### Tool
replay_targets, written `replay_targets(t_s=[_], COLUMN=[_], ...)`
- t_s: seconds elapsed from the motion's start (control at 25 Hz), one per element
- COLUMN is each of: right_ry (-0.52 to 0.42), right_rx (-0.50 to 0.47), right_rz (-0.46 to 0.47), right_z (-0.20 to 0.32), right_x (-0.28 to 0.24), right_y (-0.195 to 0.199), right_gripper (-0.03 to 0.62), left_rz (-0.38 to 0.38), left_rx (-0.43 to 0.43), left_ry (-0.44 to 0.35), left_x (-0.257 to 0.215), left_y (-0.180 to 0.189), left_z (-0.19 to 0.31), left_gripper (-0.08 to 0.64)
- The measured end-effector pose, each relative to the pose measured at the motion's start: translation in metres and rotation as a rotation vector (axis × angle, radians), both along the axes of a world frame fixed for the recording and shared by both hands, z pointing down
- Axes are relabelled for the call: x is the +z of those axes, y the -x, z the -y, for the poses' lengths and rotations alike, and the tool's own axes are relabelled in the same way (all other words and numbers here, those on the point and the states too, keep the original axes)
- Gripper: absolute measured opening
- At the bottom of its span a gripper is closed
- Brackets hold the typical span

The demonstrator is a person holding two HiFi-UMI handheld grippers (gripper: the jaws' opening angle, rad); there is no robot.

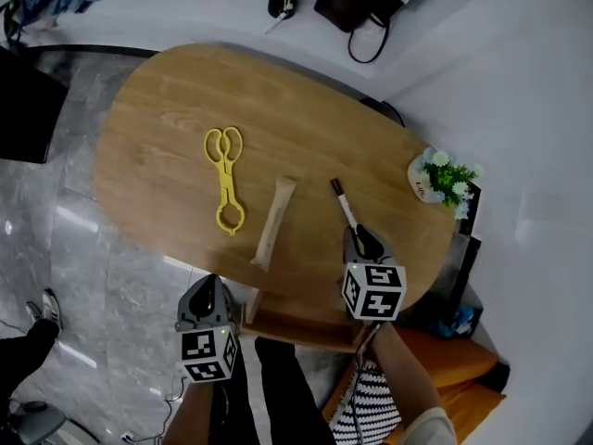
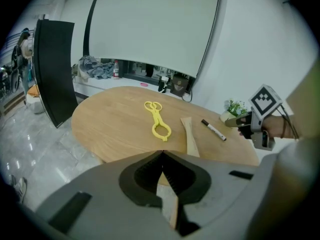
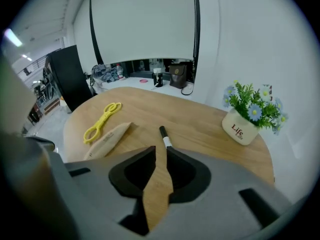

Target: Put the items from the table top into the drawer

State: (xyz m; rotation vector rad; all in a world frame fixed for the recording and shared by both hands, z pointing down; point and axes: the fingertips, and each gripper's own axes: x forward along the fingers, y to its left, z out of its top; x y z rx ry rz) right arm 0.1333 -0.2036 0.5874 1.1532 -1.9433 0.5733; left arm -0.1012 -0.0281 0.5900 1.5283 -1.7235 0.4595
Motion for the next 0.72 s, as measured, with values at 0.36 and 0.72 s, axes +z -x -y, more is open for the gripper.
replay_targets(t_s=[0.36, 0.72], right_ry=[0.018, 0.079], right_rx=[-0.133, -0.244], right_rz=[-0.04, -0.09], right_z=[0.021, 0.031], right_x=[0.03, 0.067], right_y=[0.0, -0.003], right_gripper=[0.084, 0.09], left_rz=[-0.004, -0.004], left_rx=[-0.008, -0.026], left_ry=[0.016, 0.031], left_x=[0.011, 0.024], left_y=[-0.012, -0.018], left_z=[0.008, 0.008], left_gripper=[0.009, 0.008])
